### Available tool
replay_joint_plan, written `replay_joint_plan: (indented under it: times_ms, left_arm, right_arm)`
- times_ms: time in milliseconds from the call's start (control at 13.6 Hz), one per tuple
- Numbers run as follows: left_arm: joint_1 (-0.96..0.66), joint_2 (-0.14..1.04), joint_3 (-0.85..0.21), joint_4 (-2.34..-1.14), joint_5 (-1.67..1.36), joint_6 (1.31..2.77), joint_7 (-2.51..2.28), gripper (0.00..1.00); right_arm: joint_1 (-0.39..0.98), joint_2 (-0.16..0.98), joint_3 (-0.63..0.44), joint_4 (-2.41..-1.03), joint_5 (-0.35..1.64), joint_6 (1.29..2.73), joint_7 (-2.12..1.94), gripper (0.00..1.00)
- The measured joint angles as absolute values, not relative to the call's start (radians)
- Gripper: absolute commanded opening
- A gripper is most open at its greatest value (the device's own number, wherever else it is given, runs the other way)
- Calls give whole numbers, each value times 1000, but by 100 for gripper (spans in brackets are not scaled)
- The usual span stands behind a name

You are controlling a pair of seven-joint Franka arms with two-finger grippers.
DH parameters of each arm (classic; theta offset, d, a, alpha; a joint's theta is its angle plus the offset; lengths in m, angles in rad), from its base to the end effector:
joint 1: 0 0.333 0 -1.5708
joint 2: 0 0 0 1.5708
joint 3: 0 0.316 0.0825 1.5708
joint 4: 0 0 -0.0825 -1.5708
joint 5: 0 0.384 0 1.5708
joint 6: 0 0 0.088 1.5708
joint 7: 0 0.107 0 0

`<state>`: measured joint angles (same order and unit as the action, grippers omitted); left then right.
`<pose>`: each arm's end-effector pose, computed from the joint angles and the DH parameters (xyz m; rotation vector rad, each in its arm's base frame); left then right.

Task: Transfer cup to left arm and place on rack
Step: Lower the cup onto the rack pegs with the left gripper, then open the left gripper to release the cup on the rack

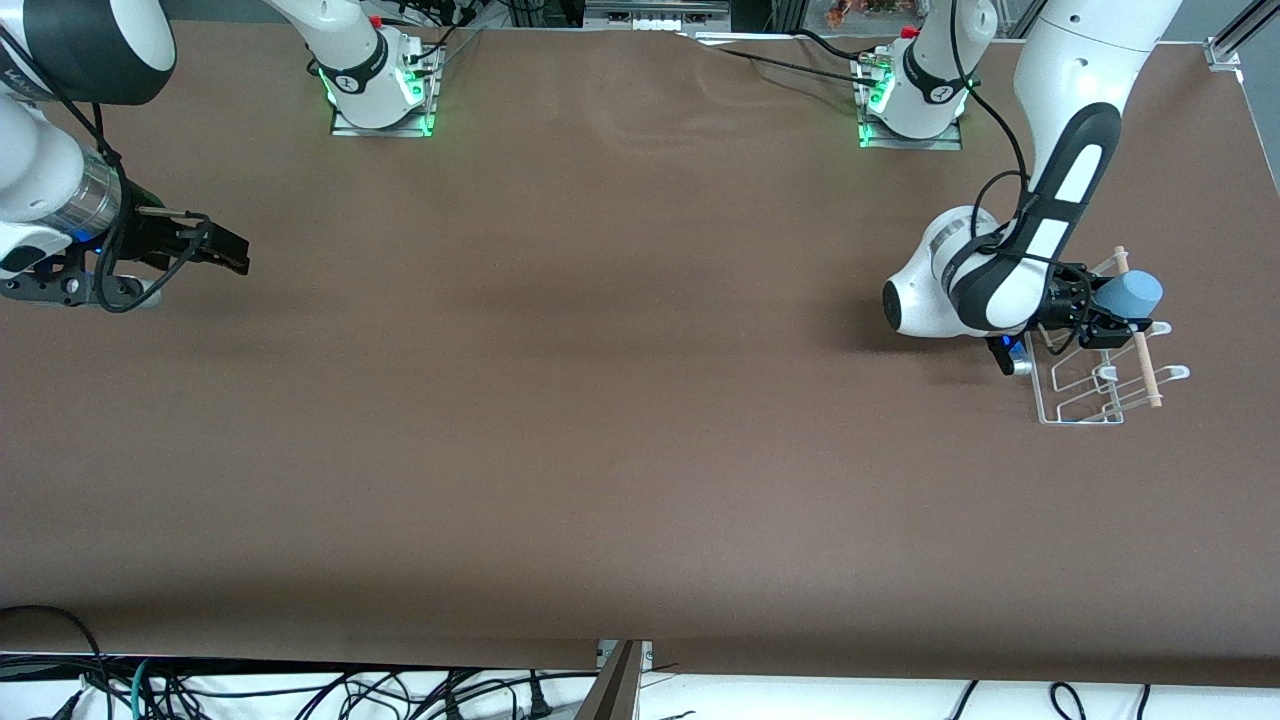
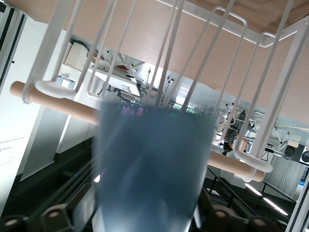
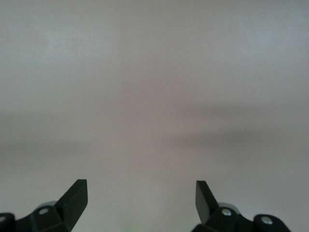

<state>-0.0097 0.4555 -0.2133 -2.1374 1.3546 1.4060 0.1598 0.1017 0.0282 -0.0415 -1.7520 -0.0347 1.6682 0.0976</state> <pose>0.5102 0.0047 0.2174 -1.4515 0.9341 0.9684 0.5588 0.0305 0.5313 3.0924 -0.0497 -0.1685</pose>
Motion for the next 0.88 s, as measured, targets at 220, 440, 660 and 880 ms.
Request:
replay_joint_plan:
  times_ms: [220, 440, 660, 880]
  left_arm:
    - [-10, 455, -213, -2137, 1355, 1407, 159, 100]
    - [-2, 440, -213, -2126, 1339, 1410, 149, 100]
    - [9, 403, -213, -2039, 1138, 1427, 143, 100]
    - [15, 367, -213, -1869, 868, 1431, 153, 100]
  right_arm:
    - [102, 28, -41, -1752, -35, 1668, 98, 99]
    - [102, 28, -41, -1752, -35, 1668, 98, 99]
    - [103, 28, -41, -1752, -35, 1668, 98, 99]
    - [104, 29, -40, -1752, -35, 1668, 98, 99]
